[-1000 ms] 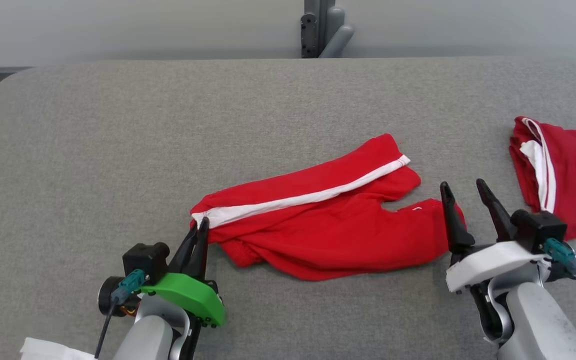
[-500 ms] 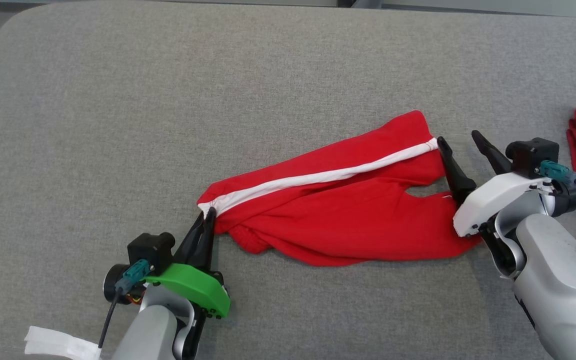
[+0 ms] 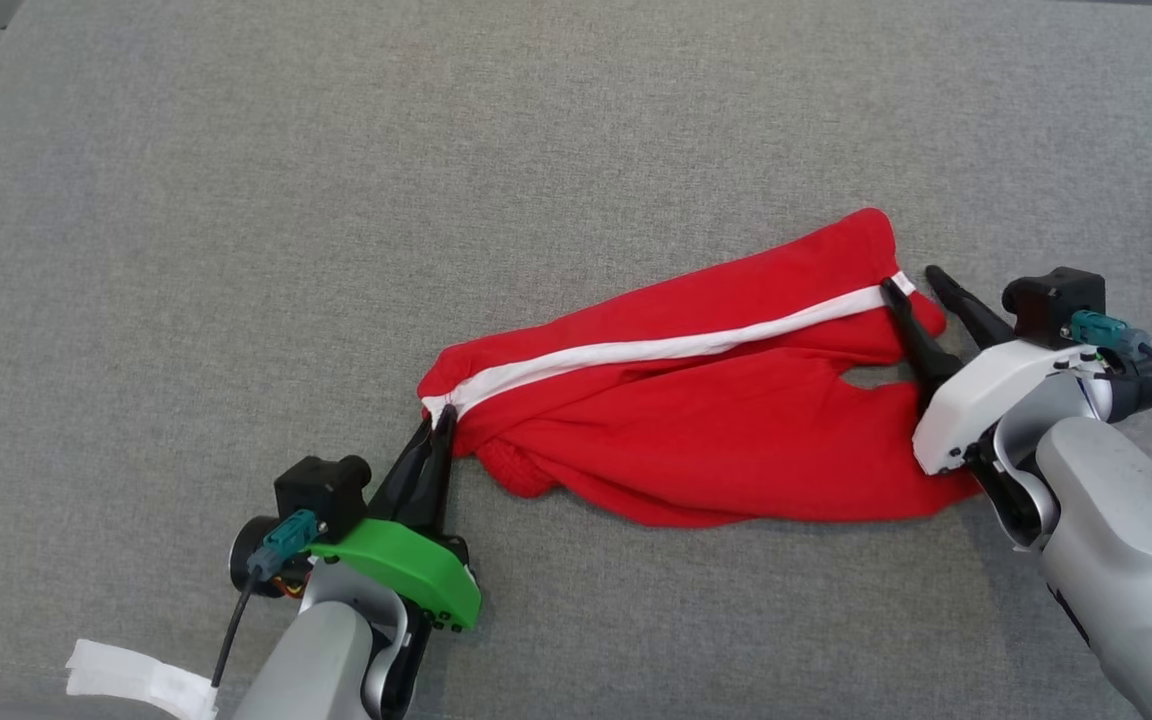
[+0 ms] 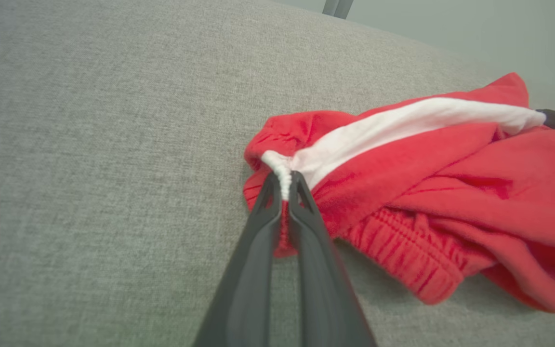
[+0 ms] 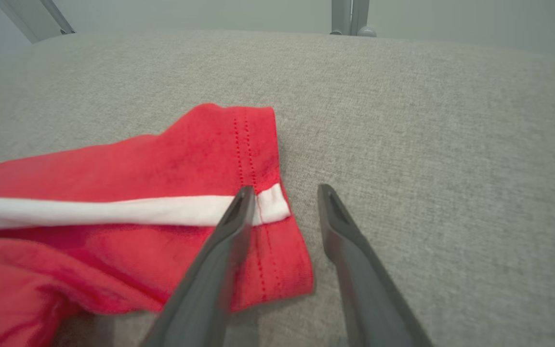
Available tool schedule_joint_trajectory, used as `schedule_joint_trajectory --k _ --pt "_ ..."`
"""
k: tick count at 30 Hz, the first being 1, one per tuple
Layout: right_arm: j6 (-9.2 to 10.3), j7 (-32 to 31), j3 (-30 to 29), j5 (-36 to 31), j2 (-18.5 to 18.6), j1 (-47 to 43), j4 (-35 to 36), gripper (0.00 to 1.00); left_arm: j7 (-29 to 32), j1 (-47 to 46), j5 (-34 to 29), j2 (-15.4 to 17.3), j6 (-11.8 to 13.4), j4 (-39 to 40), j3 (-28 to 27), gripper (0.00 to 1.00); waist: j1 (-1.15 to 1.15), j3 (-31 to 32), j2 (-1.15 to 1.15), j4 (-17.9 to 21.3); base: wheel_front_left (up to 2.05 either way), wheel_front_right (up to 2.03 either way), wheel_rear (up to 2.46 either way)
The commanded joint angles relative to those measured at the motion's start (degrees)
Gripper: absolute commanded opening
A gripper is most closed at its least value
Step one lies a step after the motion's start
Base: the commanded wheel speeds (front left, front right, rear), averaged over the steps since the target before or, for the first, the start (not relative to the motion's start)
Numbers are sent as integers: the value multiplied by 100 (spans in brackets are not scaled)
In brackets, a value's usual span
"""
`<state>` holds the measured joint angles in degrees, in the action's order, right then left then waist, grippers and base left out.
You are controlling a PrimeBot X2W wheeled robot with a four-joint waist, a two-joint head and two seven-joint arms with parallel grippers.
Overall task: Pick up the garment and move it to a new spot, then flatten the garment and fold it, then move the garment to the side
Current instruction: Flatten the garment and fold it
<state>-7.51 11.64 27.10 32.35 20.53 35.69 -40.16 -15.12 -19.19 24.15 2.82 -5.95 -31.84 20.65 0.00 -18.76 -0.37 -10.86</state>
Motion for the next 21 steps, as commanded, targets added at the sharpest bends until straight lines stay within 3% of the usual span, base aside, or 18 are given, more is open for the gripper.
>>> schedule_joint_trajectory --k 1,4,7,14,21 --pt "5 50 71 74 38 53 -47 52 0 -54 12 17 39 -3 12 0 0 -2 37 -3 0 0 0" --pt "5 82 203 134 81 104 -108 39 0 -63 18 17 37 -20 24 0 0 -2 37 -5 0 0 0" --pt "5 104 333 229 114 140 -212 0 0 -78 20 17 56 -39 15 0 0 -14 37 -3 0 0 0" --pt "5 300 319 369 84 280 -119 0 0 -115 -86 16 62 101 -127 0 0 176 37 91 0 0 0" --pt "5 356 -23 480 0 193 473 0 -1 -323 -506 89 -56 455 -422 0 0 898 37 419 0 0 0"
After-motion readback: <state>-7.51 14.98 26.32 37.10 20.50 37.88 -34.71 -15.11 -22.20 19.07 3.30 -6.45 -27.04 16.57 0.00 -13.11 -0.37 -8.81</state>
